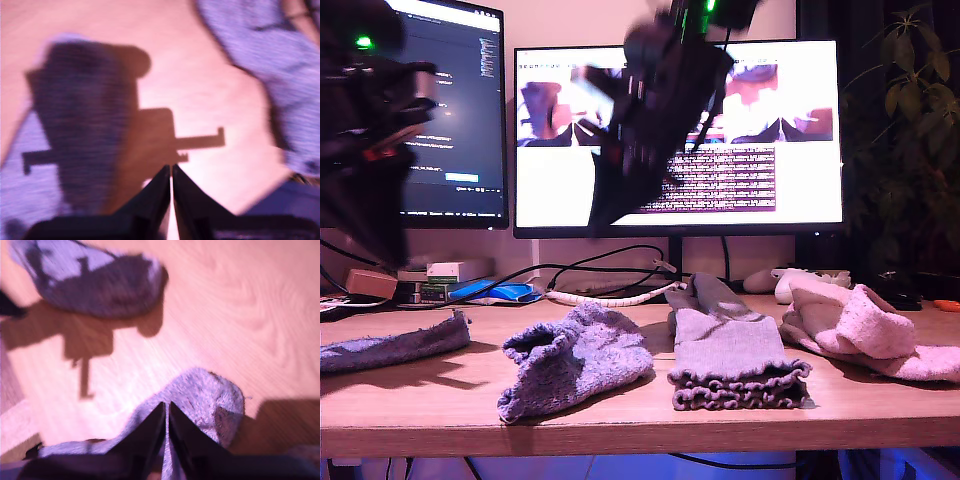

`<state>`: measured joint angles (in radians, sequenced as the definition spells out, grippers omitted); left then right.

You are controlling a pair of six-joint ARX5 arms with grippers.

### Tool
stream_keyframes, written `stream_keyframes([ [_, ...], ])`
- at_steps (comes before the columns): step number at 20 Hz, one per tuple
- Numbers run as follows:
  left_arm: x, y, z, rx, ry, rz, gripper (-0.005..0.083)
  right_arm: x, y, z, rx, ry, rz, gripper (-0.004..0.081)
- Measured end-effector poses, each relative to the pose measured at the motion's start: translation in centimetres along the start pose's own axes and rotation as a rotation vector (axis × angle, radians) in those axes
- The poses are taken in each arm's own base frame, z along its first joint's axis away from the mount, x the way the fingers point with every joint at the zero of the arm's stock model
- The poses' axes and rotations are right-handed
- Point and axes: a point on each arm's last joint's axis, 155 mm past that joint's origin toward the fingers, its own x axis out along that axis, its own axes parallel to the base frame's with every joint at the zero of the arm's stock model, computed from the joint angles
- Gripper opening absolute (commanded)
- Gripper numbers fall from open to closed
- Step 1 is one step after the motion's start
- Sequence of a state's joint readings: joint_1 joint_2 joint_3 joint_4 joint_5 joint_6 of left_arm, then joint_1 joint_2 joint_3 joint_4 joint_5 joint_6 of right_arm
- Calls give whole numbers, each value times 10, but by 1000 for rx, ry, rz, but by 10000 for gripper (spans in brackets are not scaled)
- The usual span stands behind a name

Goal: Pair up the socks based on colour and pattern, by placing them on top of one another

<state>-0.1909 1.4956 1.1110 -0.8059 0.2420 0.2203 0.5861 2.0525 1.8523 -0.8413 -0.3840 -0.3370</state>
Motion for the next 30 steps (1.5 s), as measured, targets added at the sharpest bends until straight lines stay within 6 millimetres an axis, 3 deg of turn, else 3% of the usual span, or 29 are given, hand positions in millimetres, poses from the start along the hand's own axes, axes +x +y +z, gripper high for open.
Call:
stream_keyframes([
  [5,-8,35,10,-40,-69,54,-23,-1,4,-1,7,11,5,-11],
  [12,-9,27,44,11,-202,7,62,6,11,16,-35,-28,-44,-11],
  [15,10,24,40,14,-159,-15,62,5,5,26,-27,-68,-79,-11],
  [18,22,26,39,18,-147,-19,62,-9,-4,27,-3,-159,-164,-11],
  [21,19,29,52,46,-196,-5,62,-43,-9,26,-6,-299,-271,-11],
  [24,20,29,58,74,-218,-5,68,-63,1,13,-22,-375,-300,-11],
  [25,25,28,58,88,-211,-8,116,-64,3,4,-15,-365,-299,-11],
  [28,52,26,50,95,-160,-40,418,-51,3,-21,11,-302,-280,-11],
  [30,64,27,50,99,-155,-44,448,-49,1,-24,23,-294,-275,-11],
])
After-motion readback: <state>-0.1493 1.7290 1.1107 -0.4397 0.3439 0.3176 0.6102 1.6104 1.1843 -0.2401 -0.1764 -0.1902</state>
